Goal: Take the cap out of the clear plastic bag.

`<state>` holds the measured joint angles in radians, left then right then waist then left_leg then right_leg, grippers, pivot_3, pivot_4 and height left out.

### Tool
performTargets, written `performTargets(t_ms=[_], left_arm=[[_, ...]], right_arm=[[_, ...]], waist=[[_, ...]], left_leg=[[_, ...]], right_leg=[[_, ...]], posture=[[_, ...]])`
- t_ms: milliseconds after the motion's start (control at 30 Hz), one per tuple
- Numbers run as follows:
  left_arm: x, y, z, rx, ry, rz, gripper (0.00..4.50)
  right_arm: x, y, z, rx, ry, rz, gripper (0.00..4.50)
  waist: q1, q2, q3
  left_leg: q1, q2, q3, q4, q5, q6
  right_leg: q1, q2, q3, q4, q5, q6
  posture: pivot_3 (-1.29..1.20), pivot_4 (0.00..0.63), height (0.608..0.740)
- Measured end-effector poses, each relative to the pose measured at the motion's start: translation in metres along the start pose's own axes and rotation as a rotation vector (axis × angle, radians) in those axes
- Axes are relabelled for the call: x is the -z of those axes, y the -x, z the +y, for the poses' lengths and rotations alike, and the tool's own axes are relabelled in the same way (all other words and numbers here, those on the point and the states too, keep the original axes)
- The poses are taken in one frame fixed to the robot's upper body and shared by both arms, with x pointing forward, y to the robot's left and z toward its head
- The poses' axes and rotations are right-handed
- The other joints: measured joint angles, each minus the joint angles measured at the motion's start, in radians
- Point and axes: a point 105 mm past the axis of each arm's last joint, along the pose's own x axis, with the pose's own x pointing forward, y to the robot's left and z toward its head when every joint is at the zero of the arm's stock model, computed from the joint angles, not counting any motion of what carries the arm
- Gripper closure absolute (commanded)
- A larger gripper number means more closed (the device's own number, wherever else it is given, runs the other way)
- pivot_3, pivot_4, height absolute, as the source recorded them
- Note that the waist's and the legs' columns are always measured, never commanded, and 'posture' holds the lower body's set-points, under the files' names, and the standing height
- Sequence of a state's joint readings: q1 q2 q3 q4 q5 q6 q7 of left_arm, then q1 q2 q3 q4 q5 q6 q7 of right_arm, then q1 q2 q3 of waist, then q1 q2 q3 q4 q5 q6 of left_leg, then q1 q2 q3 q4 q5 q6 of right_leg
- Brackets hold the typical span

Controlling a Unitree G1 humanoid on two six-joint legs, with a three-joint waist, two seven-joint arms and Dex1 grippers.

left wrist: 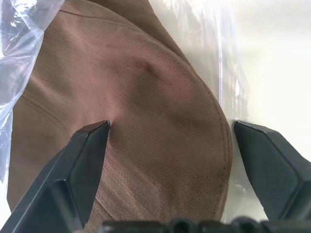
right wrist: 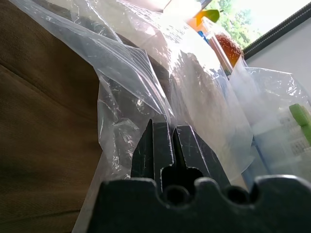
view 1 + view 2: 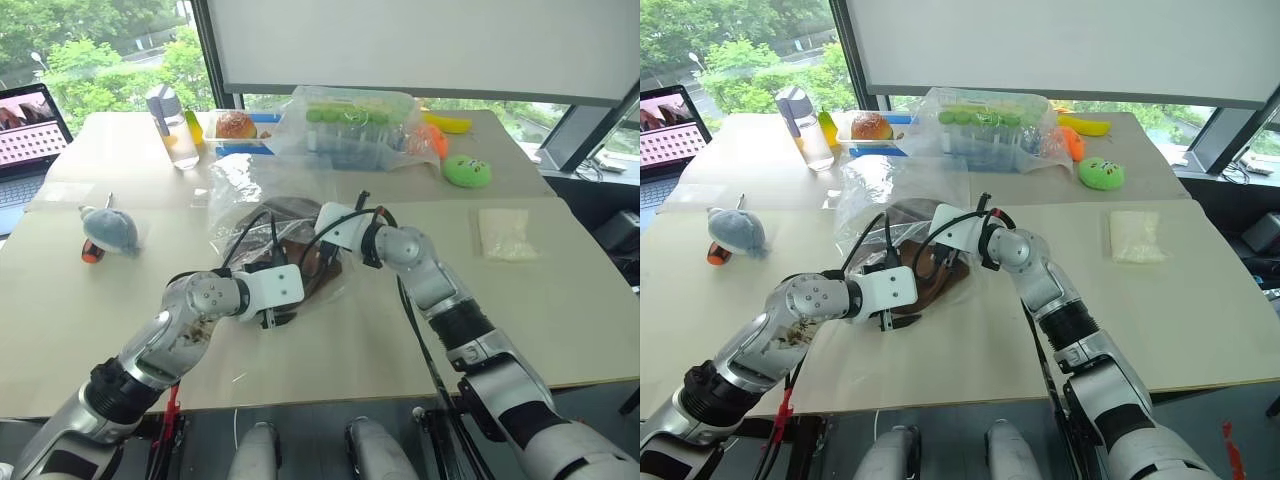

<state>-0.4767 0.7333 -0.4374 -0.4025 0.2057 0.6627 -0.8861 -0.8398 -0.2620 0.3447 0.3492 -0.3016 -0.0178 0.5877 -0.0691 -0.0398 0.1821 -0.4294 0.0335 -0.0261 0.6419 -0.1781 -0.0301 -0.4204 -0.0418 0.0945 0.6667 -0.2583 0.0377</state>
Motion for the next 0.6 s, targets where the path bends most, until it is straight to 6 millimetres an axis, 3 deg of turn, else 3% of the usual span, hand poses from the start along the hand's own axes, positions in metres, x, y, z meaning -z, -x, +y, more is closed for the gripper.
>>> performTargets(t_ms=[333,500,600], left_arm=[[-0.006,-0.001,-0.005,0.026,0.041,-0.026,4.48],[-0.012,-0.001,-0.005,0.047,0.123,-0.078,4.48],[-0.023,0.003,-0.003,0.092,0.267,-0.16,4.48]], right_arm=[[0.0,0.0,-0.001,0.005,-0.002,0.0,4.5],[0.001,0.001,-0.003,0.013,-0.004,0.001,4.5],[0.0,0.001,-0.004,0.021,-0.006,-0.002,4.5]], waist=[[0.0,0.0,0.0],[0.0,0.0,0.0],[0.0,0.0,0.0]], left_leg=[[0.0,0.0,0.0,0.0,0.0,0.0],[-0.001,0.0,0.0,0.0,0.0,0.0],[-0.001,0.0,0.0,0.0,0.0,0.0]], right_leg=[[0.0,0.0,0.0,0.0,0.0,0.0],[0.0,0.0,0.0,0.0,0.0,0.0],[0.0,0.0,0.0,0.0,0.0,0.0]], posture=[[0.0,0.15,0.74],[0.0,0.15,0.74],[0.0,0.15,0.74]])
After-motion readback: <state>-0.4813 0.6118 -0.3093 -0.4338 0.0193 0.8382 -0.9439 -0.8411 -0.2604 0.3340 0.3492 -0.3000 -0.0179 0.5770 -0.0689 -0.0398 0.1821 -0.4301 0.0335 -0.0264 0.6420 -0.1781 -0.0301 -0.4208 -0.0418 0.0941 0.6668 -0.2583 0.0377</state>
